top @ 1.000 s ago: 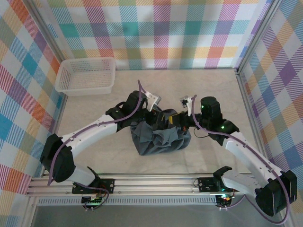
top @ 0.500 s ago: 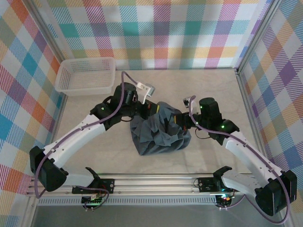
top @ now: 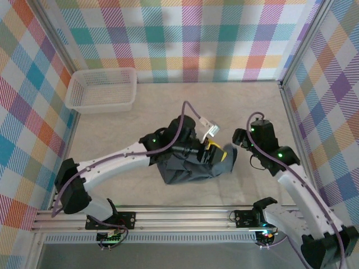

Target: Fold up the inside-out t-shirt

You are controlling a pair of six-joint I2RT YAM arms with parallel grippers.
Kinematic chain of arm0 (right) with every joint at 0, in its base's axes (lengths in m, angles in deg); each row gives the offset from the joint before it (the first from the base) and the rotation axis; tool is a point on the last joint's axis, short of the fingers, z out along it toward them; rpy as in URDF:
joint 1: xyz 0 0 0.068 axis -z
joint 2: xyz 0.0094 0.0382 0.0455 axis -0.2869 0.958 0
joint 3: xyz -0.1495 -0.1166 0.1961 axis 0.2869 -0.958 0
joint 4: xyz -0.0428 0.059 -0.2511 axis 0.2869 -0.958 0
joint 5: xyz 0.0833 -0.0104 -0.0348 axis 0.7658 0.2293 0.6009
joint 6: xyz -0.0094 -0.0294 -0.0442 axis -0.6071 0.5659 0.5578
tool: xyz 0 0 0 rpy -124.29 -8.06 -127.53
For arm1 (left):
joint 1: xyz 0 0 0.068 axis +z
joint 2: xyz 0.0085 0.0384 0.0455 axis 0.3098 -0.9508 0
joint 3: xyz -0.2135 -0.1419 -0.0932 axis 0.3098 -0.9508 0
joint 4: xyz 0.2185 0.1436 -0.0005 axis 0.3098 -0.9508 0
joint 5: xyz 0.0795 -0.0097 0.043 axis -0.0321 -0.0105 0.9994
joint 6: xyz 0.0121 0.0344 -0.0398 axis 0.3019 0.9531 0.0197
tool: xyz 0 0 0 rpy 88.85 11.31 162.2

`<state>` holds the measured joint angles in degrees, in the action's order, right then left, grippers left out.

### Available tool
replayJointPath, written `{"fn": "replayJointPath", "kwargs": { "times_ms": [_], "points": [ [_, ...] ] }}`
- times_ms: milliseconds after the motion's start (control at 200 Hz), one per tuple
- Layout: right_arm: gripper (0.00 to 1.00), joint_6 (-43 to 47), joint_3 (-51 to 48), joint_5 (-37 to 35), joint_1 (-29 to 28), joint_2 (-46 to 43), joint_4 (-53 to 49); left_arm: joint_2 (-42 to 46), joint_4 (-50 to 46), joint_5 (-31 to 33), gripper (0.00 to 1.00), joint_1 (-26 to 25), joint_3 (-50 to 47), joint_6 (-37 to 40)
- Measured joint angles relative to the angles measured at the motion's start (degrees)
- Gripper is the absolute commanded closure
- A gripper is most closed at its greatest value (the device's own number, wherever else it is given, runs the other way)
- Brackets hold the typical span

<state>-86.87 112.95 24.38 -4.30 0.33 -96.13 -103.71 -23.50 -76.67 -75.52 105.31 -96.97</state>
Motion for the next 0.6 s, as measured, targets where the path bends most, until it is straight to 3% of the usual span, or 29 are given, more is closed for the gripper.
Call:
{"fn": "replayJointPath", "kwargs": {
  "times_ms": [50, 115, 195, 250, 320, 405, 540, 600],
  "points": [
    [0.23, 1.05, 0.52, 0.59, 0.09, -3.04, 1.20, 4.09, -1.33, 5.16, 0.45, 0.79, -2.64, 0.94],
    [0.24, 3.65, 0.48, 6.84, 0.17, -5.70, 5.35, 9.11, -4.81, 11.41, 0.48, 4.72, -3.32, 0.96],
    [0.23, 5.40, 1.60, 17.03, -0.24, -3.61, 10.86, 12.83, -8.85, 17.07, 0.48, 13.44, -2.14, -0.72],
    [0.23, 6.19, 4.68, 23.39, -1.60, 3.10, 12.59, 13.16, -11.04, 18.49, 0.48, 21.20, -1.62, -2.36],
    [0.23, 7.21, 10.12, 29.16, -4.50, 14.84, 14.86, 10.64, -13.81, 18.05, 0.48, 29.40, -1.62, -4.09],
    [0.21, 8.85, 14.97, 33.29, -8.13, 28.48, 17.00, 3.54, -16.39, 15.58, 0.48, 35.67, -1.57, -5.42],
    [0.20, 10.93, 20.65, 35.69, -12.39, 44.78, 15.87, -11.43, -18.14, 10.84, 0.45, 38.29, -1.40, -6.47],
    [0.35, 11.72, 22.84, 36.02, -13.70, 50.31, 15.50, -17.11, -17.86, 8.13, 0.46, 38.27, -1.16, -6.71]
  ]
}}
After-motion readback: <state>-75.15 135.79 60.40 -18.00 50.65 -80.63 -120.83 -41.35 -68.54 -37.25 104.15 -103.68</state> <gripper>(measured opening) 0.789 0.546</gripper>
